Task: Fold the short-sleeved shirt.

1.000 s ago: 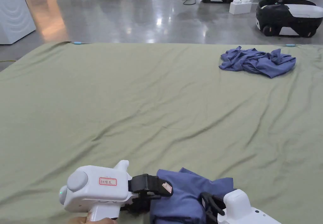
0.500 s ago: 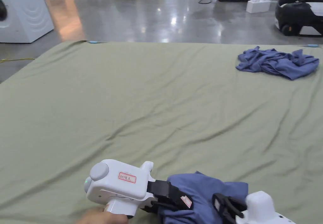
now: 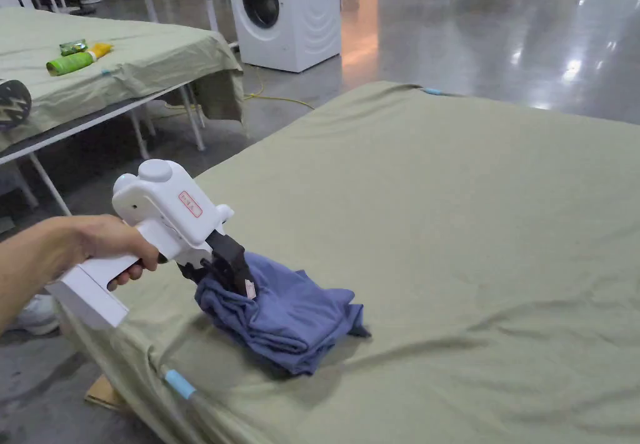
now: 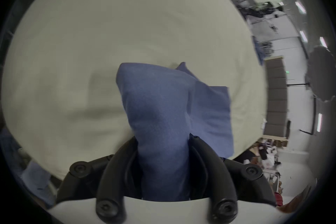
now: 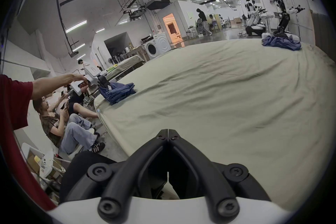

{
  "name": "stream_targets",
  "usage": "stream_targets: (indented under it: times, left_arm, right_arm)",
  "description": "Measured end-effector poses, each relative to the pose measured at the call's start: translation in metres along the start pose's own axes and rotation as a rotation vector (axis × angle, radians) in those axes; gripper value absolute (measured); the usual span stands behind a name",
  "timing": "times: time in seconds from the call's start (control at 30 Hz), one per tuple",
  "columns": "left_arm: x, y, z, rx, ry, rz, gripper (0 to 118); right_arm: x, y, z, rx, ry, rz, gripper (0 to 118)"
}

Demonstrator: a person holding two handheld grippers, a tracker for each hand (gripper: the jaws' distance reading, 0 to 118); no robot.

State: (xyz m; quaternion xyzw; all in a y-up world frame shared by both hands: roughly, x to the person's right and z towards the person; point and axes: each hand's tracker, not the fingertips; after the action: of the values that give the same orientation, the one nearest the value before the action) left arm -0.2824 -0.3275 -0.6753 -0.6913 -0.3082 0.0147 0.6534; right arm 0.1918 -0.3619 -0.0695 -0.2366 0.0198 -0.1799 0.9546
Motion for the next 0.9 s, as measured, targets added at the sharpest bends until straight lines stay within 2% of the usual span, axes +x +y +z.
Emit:
stream_targets:
  times: [0.07,0.13,0.17,0.3,0.33,0.4,0.47,0.5,0.53,0.57,0.6,0.63,0.67,0.73,0.8,0.9]
  left_arm:
    - [-0.013,0.007,0.013,-0.020,0.053,-0.005,37]
    - [-0.016,0.014,0.025,-0.006,0.142,0.010,66]
    - [-0.012,0.014,0.031,0.009,0.221,0.016,73]
    - [0.027,0.002,0.094,0.167,0.600,-0.047,72]
    - [0.050,-0.009,0.118,0.304,0.701,-0.149,73]
    - [0.079,-0.041,0.163,0.656,0.723,-0.220,72]
    - [0.130,-0.098,0.186,0.930,0.662,-0.327,72]
    - [0.155,-0.132,0.188,1.044,0.569,-0.395,72]
    - [0.181,-0.172,0.187,1.171,0.511,-0.441,70]
    - [0.202,-0.198,0.182,1.242,0.490,-0.480,61]
    - [0.226,-0.224,0.174,1.269,0.483,-0.505,26]
    - [0.249,-0.250,0.160,1.313,0.486,-0.530,1]
    - [0.266,-0.276,0.144,1.380,0.507,-0.577,0]
    - [0.303,-0.317,0.116,1.453,0.396,-0.651,0]
    - [0.331,-0.346,0.082,1.505,0.313,-0.631,0]
    - [0.363,-0.364,0.036,1.464,0.202,-0.608,0]
  right_arm:
    - [-0.008,0.009,-0.006,0.001,0.013,-0.006,2]
    - [-0.014,0.017,-0.007,0.009,0.027,0.001,2]
    - [-0.016,0.022,-0.007,0.011,0.028,-0.004,2]
    - [-0.022,0.039,0.011,0.075,0.039,-0.034,2]
    - [-0.024,0.042,0.019,0.108,0.025,-0.023,2]
    - [-0.025,0.050,0.033,0.135,-0.005,-0.017,2]
    - [-0.025,0.056,0.052,0.180,-0.058,-0.016,2]
    - [-0.027,0.061,0.061,0.198,-0.084,-0.008,2]
    - [-0.030,0.066,0.073,0.230,-0.105,0.006,2]
    - [-0.031,0.068,0.084,0.254,-0.143,0.016,2]
    - [-0.033,0.071,0.096,0.280,-0.189,0.033,2]
    - [-0.036,0.075,0.108,0.301,-0.231,0.053,2]
    - [-0.039,0.078,0.118,0.319,-0.270,0.070,2]
    - [-0.047,0.083,0.141,0.350,-0.409,0.119,2]
    - [-0.054,0.087,0.160,0.390,-0.512,0.153,2]
    - [-0.061,0.091,0.187,0.443,-0.613,0.184,2]
